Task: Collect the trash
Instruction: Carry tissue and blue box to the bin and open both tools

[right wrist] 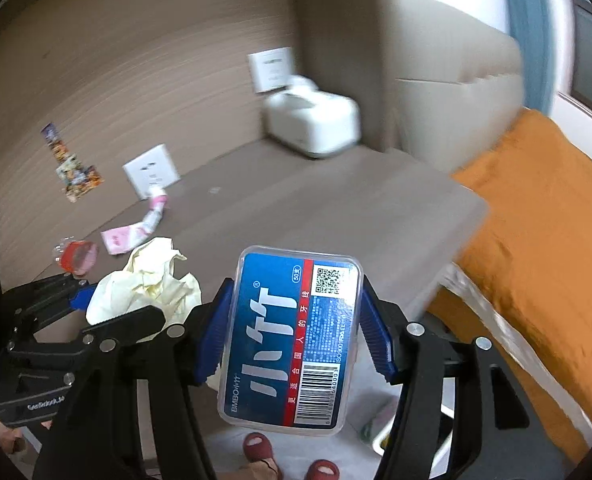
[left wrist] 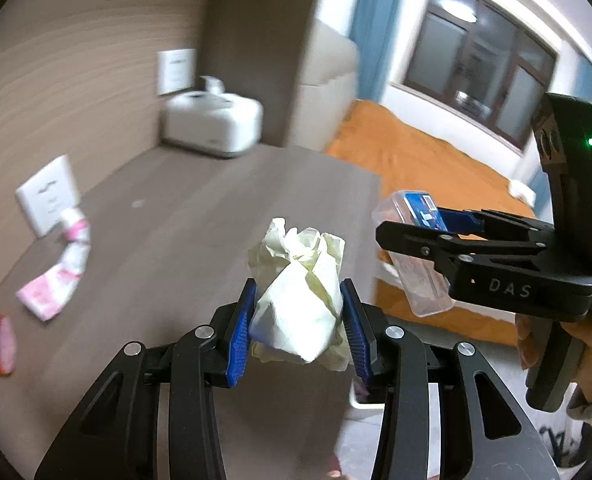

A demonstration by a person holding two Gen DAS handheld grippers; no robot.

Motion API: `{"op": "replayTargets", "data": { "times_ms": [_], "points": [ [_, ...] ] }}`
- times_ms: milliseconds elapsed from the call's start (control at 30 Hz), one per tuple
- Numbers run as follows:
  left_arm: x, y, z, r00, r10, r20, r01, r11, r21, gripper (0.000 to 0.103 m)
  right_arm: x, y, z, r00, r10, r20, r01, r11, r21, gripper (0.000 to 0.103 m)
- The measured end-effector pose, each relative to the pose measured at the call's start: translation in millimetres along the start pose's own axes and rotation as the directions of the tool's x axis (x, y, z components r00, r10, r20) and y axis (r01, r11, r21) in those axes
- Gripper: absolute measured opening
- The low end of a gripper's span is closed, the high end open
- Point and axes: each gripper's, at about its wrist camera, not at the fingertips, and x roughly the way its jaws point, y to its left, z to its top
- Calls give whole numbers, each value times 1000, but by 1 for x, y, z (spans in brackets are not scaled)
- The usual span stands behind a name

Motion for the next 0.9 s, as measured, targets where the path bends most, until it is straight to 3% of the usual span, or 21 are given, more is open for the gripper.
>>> {"op": "replayTargets", "data": {
  "times_ms": [333, 567, 900],
  "points": [
    [43, -112, -2, 986, -155, -61, 162, 975, 151, 41, -60, -99, -55, 989, -148, -5, 147, 976, 164, 60],
    [74, -184, -16, 960, -245, -134, 272, 932, 240, 41, -91, -147, -89, 976, -216, -9, 211, 942, 261, 60],
    [117, -244, -38, 918, -313, -243, 380, 871, 313, 41, -112, -195, -130, 957, -287, -45, 283, 887, 365, 60]
  ]
}}
